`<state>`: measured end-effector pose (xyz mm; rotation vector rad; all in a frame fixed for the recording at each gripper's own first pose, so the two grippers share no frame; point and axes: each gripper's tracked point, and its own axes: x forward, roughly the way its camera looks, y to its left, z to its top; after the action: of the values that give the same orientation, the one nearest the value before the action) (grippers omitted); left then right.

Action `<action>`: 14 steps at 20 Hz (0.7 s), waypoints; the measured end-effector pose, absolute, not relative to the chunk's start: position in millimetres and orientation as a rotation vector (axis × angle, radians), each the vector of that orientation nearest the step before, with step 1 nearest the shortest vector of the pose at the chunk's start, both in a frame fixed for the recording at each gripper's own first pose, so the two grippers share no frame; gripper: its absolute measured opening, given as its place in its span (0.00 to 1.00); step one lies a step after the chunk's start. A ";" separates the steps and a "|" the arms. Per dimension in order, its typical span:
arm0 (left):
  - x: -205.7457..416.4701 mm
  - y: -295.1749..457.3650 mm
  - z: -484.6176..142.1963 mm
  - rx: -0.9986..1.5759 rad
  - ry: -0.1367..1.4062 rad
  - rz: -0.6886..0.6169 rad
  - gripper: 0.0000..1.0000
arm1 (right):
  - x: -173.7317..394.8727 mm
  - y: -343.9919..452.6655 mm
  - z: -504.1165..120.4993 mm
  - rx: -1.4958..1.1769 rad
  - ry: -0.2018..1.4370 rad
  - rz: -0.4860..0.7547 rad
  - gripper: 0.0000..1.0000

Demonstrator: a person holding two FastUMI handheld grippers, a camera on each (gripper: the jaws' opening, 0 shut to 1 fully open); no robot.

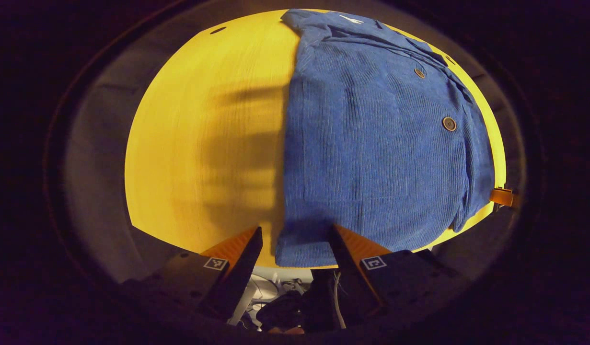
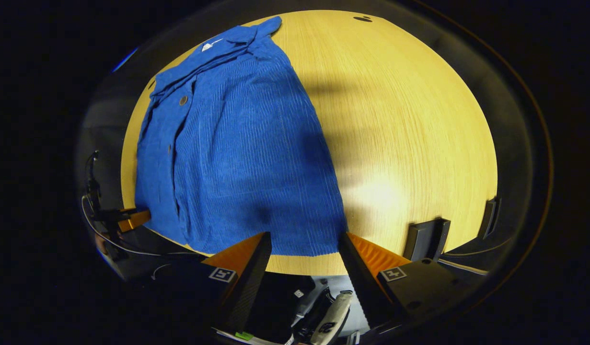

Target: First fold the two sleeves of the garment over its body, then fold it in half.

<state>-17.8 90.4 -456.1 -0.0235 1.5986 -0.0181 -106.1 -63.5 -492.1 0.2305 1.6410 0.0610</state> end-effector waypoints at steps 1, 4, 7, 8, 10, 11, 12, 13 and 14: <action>-17.3 90.0 -455.4 -0.031 1.595 -0.020 0.82 | -108.1 -61.7 -496.5 0.225 1.649 0.062 0.92; -19.2 89.5 -457.9 -0.087 1.601 -0.016 0.83 | -110.7 -63.8 -499.7 0.168 1.674 0.047 0.86; -19.5 88.4 -459.0 -0.125 1.596 -0.028 0.82 | -109.5 -65.3 -503.7 0.077 1.678 0.045 0.80; -20.3 86.6 -459.6 -0.126 1.595 -0.027 0.82 | -111.2 -63.7 -503.3 0.060 1.687 0.063 0.80; -19.8 66.9 -456.5 -0.157 1.599 -0.047 0.57 | -106.0 -55.9 -504.2 0.137 1.662 0.076 0.54; -15.5 59.7 -456.2 -0.131 1.591 -0.074 0.34 | -108.0 -53.8 -503.3 0.175 1.664 0.055 0.31; -16.4 58.0 -457.8 -0.083 1.594 -0.072 0.19 | -106.1 -52.7 -503.6 0.181 1.664 0.082 0.08; -16.5 55.6 -457.8 -0.040 1.586 -0.075 0.05 | -103.4 -54.3 -501.7 0.206 1.658 0.078 0.05; -14.4 52.1 -458.4 -0.028 1.565 -0.101 0.07 | -106.1 -53.7 -503.3 0.244 1.657 0.061 0.05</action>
<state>-14.4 52.1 -458.4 -0.0279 1.5652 -0.1015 -106.1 -53.7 -503.3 0.2444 1.6573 0.0610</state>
